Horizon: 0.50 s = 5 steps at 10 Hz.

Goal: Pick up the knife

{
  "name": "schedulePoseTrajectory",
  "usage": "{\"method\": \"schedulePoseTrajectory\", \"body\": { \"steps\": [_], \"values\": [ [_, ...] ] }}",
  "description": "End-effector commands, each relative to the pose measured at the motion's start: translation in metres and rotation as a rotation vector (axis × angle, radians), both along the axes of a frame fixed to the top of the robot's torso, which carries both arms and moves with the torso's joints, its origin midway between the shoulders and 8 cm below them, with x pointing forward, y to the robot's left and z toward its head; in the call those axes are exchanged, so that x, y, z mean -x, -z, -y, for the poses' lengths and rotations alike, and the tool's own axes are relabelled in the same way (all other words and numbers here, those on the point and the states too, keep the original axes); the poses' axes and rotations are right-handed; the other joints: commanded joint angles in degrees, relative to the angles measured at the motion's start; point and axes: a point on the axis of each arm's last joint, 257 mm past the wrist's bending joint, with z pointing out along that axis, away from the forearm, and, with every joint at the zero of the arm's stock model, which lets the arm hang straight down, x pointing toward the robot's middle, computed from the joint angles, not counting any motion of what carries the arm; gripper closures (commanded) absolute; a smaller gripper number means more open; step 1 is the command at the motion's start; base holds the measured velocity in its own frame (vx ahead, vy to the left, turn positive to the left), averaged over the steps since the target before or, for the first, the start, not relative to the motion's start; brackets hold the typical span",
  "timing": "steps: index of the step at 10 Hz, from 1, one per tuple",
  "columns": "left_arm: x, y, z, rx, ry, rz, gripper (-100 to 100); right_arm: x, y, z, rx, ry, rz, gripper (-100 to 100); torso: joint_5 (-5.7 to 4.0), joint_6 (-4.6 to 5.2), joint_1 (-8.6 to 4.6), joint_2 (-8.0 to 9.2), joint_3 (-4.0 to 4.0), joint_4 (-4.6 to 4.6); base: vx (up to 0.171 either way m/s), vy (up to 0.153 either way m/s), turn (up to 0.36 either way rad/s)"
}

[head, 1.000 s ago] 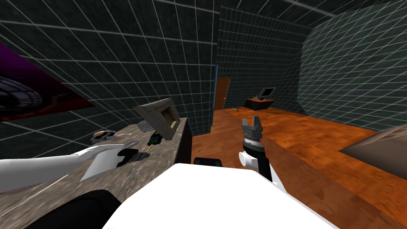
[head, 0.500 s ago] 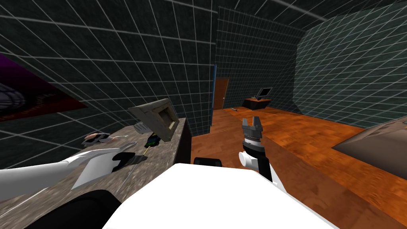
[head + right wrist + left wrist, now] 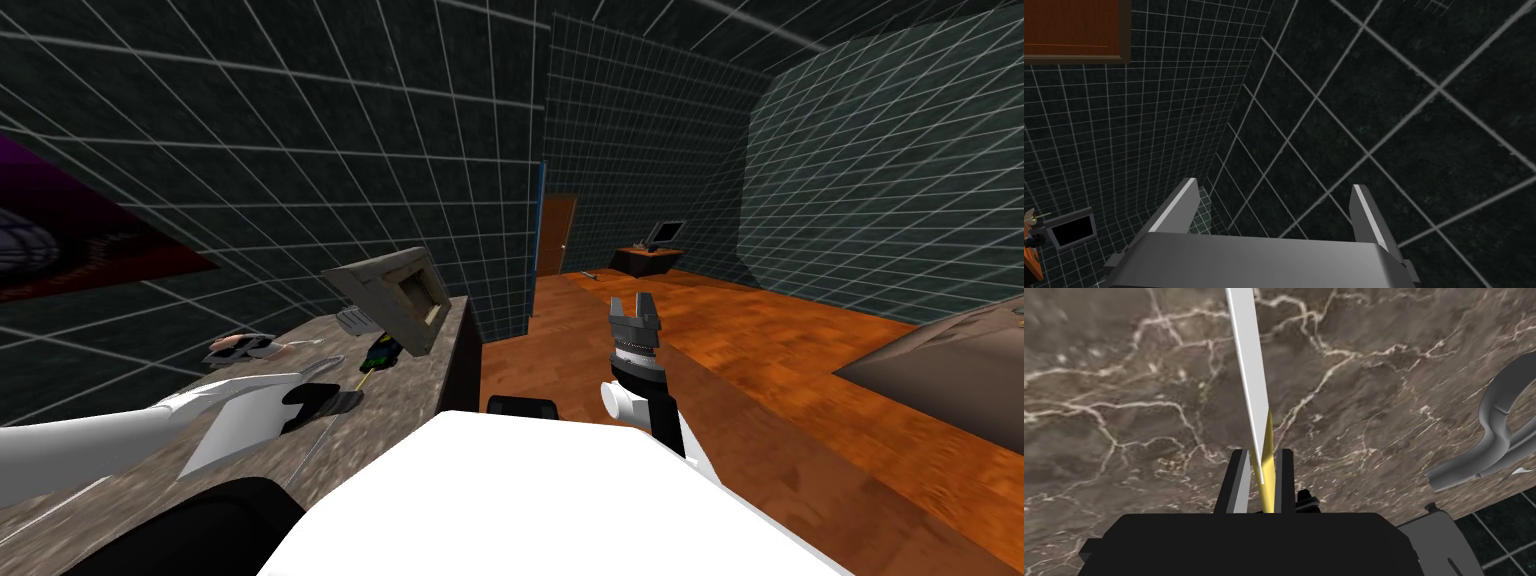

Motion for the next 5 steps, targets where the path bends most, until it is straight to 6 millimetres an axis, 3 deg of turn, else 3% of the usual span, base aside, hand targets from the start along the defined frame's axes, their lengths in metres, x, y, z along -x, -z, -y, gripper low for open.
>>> {"method": "schedulePoseTrajectory", "body": {
  "steps": [1, 2, 5],
  "values": [
    [0.000, 0.000, 0.000, 0.000, 0.000, 0.000, 0, 0.000, 0.000, 0.000, 0.000, 0.000, 0.000, 0, 0.00, 0.00, 0.00, 0.00, 0.00, 0.00, 0.000, 0.000, 0.000],
    [-0.013, -0.005, 0.004, -0.002, 0.018, 0.000, 100, 0.000, 0.000, 0.000, 0.000, 0.000, 0.000, 0, 0.02, 0.00, 0.00, 0.00, 0.00, 0.00, -0.014, 0.005, 0.095],
    [-0.033, -0.013, 0.013, -0.002, 0.040, -0.004, 100, 0.000, 0.000, 0.000, 0.000, 0.000, 0.000, 0, -0.15, 0.02, -0.19, 0.06, 0.05, 0.04, -0.018, -0.001, 0.079]
  ]
}}
